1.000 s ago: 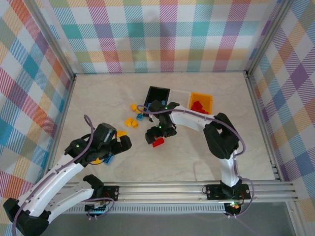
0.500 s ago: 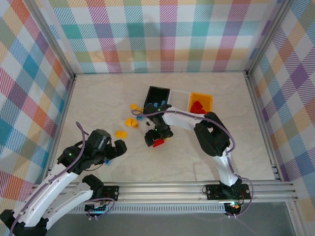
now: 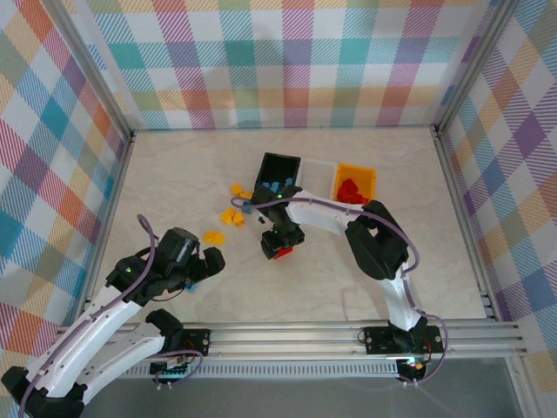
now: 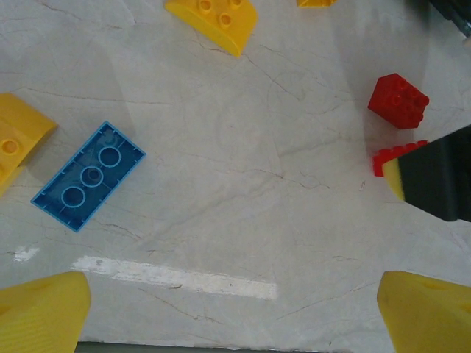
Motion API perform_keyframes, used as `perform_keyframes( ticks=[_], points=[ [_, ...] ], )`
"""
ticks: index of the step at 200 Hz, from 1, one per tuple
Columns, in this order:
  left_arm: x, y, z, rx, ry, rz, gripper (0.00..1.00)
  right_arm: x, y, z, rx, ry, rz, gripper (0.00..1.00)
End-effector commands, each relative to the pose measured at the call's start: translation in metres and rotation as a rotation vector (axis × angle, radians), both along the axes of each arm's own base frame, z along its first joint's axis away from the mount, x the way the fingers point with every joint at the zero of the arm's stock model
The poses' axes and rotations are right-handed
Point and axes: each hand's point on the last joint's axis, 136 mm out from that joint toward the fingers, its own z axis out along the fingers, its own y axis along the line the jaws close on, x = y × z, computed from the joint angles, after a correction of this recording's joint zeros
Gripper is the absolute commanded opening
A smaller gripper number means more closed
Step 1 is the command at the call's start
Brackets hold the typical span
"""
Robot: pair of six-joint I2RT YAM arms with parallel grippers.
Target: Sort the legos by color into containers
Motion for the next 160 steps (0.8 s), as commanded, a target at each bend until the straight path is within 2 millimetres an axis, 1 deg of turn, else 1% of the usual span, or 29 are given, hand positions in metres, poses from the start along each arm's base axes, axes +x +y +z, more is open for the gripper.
perform_keyframes(
  ticks=[1,17,34,39,44,51,65,85,109,132,160],
  points=[
    [0.006,-0.002,0.004,0.015,-0.005,-0.023,1.00,0.003,-0.019,0.047,0.032,-0.050,-0.028,0.59],
    [0.010,-0.008,0.004,0.024,0.007,-0.058,1.00,0.013,-0.040,0.072,0.074,-0.076,-0.097,0.59],
    [0.017,-0.018,0.002,0.032,0.027,-0.100,1.00,0.031,-0.073,0.095,0.107,-0.115,-0.191,0.59],
    [0.020,-0.022,0.004,0.030,0.027,-0.117,1.00,0.039,-0.086,0.102,0.118,-0.127,-0.226,0.59],
    [0.023,-0.026,0.002,0.034,0.036,-0.136,1.00,0.045,-0.095,0.107,0.129,-0.139,-0.250,0.59],
    [0.028,-0.032,0.003,0.037,0.043,-0.167,1.00,0.056,-0.113,0.113,0.138,-0.159,-0.296,0.59],
    [0.038,-0.043,0.003,0.059,0.062,-0.228,1.00,0.075,-0.142,0.119,0.151,-0.186,-0.369,0.59],
    [0.054,-0.062,0.001,0.110,0.100,-0.328,1.00,0.102,-0.174,0.116,0.158,-0.209,-0.452,0.59],
    [0.073,-0.087,-0.006,0.165,0.148,-0.435,1.00,0.131,-0.201,0.099,0.166,-0.200,-0.549,0.60],
    [0.089,-0.113,-0.014,0.187,0.171,-0.515,1.00,0.154,-0.214,0.084,0.161,-0.191,-0.597,0.60],
    [0.103,-0.140,-0.028,0.199,0.200,-0.580,1.00,0.172,-0.217,0.076,0.155,-0.187,-0.614,0.63]
  ],
)
